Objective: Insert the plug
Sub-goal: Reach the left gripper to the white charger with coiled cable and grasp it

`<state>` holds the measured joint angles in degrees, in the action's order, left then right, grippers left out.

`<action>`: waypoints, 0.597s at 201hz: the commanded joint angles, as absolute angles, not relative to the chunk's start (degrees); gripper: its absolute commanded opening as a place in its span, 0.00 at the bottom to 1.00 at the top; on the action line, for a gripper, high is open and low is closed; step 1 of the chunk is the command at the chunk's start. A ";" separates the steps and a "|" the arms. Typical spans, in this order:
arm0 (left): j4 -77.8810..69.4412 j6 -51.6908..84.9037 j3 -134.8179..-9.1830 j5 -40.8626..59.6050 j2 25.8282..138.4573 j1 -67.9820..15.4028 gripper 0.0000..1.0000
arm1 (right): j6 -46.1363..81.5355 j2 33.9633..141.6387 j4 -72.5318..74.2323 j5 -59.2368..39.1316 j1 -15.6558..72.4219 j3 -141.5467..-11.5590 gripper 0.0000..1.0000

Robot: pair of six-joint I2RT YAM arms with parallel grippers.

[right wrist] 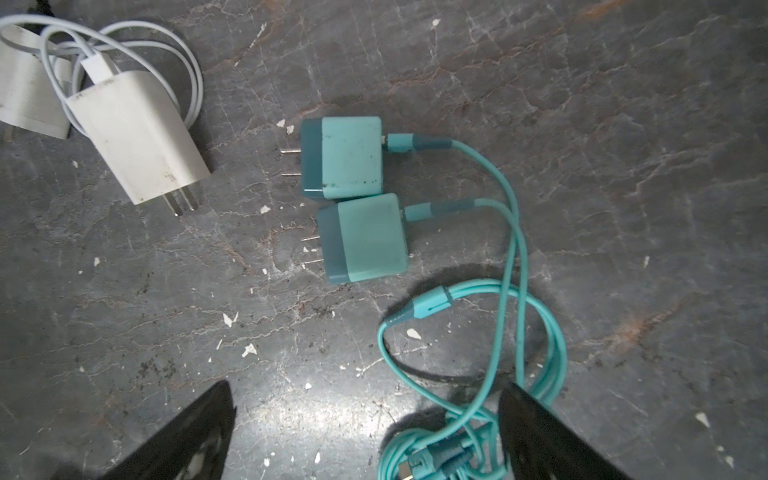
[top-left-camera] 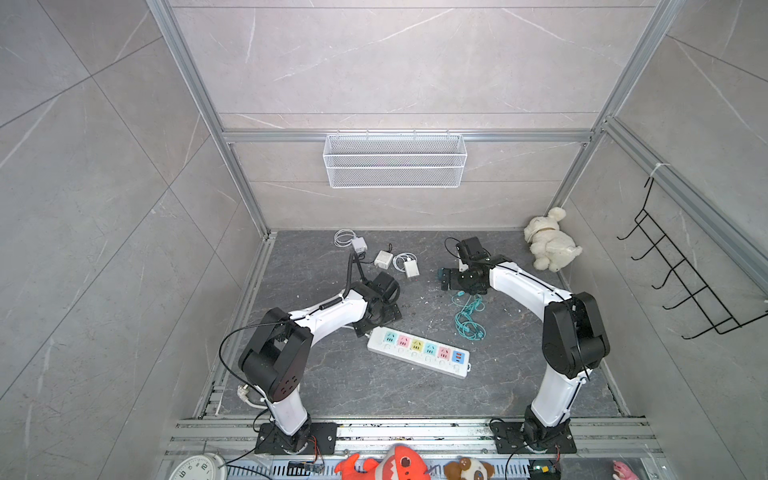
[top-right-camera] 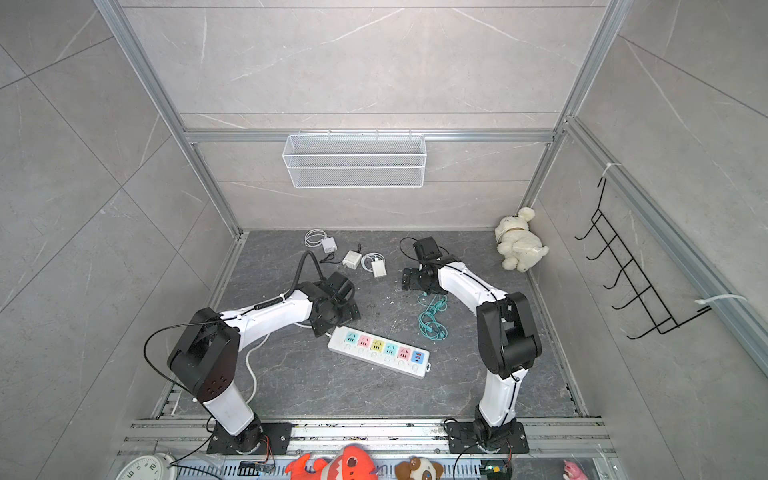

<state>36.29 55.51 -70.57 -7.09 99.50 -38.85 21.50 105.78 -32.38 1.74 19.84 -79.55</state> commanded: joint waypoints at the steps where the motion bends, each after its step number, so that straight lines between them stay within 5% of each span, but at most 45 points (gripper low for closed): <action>1: 41.53 51.69 -77.49 -11.93 102.41 -38.67 0.99 | 19.83 107.31 -33.49 0.51 19.57 -81.28 0.99; 52: 46.08 43.78 -96.41 -19.18 112.74 -37.09 0.99 | 16.54 107.82 -32.24 -0.06 18.76 -82.57 0.99; 120: 36.77 38.57 -108.44 -12.71 123.83 -33.67 0.93 | 16.77 102.55 -31.51 1.43 17.50 -78.28 0.99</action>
<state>39.75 42.00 -105.51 -15.66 121.03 -34.37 17.06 106.59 -31.90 0.40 18.35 -80.53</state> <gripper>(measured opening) 0.940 0.991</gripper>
